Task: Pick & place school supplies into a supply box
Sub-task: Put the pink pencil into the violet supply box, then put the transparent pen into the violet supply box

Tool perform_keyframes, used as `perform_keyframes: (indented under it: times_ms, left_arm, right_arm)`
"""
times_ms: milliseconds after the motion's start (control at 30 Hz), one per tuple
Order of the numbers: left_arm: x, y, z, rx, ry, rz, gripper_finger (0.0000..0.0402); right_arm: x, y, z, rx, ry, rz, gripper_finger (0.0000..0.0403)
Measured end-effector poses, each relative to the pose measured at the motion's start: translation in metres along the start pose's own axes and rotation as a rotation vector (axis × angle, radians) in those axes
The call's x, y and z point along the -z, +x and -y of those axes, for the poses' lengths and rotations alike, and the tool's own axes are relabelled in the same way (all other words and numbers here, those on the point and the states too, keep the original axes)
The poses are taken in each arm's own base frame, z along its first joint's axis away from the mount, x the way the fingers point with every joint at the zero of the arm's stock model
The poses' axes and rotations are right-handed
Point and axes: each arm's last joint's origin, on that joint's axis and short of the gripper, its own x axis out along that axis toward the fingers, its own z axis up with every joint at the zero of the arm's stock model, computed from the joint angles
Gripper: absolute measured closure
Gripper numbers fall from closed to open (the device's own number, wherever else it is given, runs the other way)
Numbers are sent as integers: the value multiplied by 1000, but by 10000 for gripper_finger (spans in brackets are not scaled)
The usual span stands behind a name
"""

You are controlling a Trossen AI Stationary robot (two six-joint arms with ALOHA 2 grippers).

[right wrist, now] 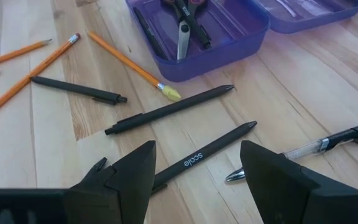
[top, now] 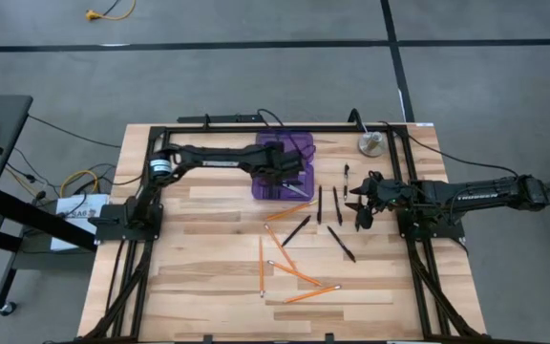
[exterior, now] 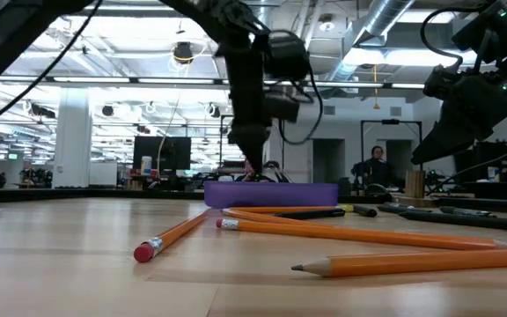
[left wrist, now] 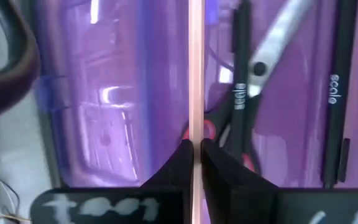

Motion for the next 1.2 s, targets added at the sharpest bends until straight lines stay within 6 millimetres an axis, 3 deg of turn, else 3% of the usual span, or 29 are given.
perform_keyframes:
  times_ms: [267, 833, 1000, 1200]
  left_arm:
    - [-2, 11, 9, 13, 67, -21, 395]
    - [-1, 6, 7, -16, 9, -61, 305]
    - [-7, -19, -4, 0, -109, -50, 298]
    - [-14, -88, -17, 134, -190, 144, 298]
  right_arm:
    - [0, 0, 0, 0, 0, 0, 173]
    - [0, 0, 0, 0, 0, 0, 173]
    - [0, 0, 0, 1, 1, -1, 173]
    - [1, 0, 0, 3, -1, -8, 173]
